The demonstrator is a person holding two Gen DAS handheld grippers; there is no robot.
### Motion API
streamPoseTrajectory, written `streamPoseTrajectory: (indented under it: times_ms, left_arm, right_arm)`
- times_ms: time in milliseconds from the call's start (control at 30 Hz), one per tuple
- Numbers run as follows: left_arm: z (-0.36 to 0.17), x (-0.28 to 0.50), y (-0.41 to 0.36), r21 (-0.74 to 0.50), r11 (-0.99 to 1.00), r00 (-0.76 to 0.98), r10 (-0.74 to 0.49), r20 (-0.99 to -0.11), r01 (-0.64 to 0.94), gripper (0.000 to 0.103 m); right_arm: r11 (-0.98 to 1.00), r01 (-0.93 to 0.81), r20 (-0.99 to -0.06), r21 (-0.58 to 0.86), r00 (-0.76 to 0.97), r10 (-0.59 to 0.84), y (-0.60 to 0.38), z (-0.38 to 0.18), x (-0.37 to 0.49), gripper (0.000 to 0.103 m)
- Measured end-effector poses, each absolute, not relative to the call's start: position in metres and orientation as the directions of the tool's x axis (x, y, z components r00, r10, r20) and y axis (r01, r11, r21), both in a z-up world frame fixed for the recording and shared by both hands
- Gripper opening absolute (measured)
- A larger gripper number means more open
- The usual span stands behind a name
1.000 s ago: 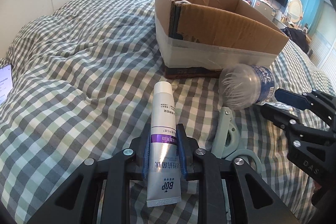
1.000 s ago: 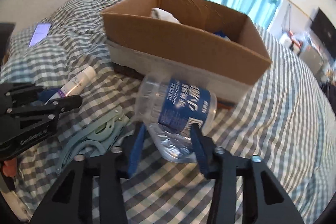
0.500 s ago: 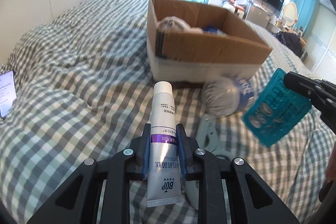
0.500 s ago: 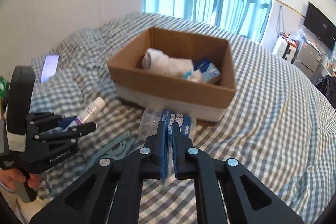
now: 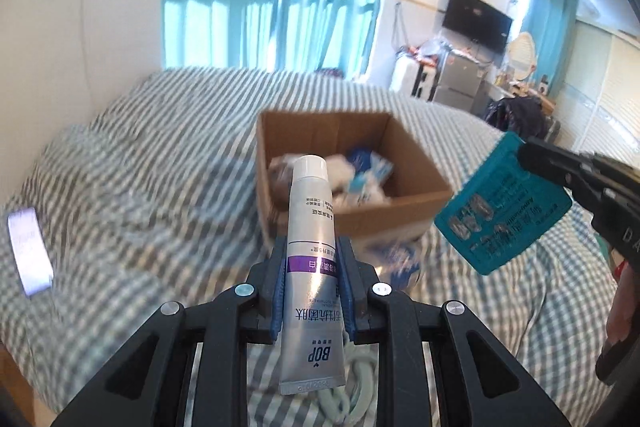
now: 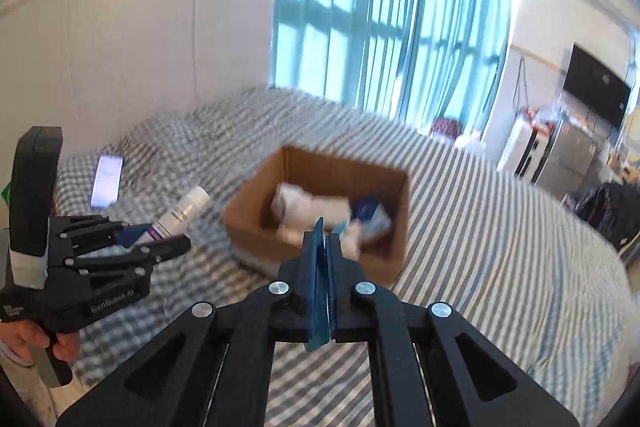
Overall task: Organize objects
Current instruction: 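Lower the toothpaste and blister pack into the box and open both tools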
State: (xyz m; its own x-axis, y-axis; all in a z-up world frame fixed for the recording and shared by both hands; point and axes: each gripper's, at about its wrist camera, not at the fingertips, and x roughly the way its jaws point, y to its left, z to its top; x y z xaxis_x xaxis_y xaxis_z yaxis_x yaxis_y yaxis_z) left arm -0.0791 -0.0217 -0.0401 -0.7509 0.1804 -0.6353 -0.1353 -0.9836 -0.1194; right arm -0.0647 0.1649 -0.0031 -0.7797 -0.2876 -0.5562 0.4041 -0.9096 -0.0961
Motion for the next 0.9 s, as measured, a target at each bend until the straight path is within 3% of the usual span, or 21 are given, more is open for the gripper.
streamPoseTrajectory:
  times_ms: [333,900]
  left_arm:
    - [-0.015,-0.156,-0.003,-0.147,-0.968,-0.758,0.250,-0.602,-0.203,0.023]
    - [-0.096,-0.276,0.020,-0.140,-0.974,-0.649,0.222,-0.728,-0.176,0.023]
  right_arm:
    - [-0.912,0.401,-0.498,-0.085,-0.810,-0.309,0.167,0.030,-0.129,0.004]
    - [-0.905,0.414,-0.615,0.099,-0.690,-0.383,0.179,-0.069,-0.285,0.004]
